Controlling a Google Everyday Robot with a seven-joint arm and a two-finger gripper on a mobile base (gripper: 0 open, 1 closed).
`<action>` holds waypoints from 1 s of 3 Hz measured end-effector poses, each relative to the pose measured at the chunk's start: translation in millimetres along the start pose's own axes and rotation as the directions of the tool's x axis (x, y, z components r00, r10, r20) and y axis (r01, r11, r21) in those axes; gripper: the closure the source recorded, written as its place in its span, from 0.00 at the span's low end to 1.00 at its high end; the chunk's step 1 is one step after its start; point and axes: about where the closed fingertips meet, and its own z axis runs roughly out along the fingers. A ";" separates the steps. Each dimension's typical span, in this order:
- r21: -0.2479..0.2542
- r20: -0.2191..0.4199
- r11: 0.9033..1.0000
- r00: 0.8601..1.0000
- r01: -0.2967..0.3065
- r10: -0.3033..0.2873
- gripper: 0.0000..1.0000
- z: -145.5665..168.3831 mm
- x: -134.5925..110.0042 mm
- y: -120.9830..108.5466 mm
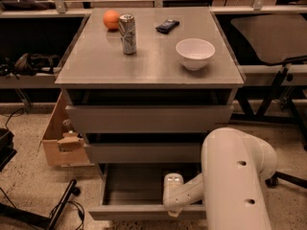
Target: Open bottom drawer
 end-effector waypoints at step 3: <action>-0.039 -0.046 0.999 0.998 -0.037 0.035 1.00 3.3 21.8 25.3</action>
Offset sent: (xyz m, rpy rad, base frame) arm -0.3020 -0.1868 -0.0306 -0.1677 0.4315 -0.2893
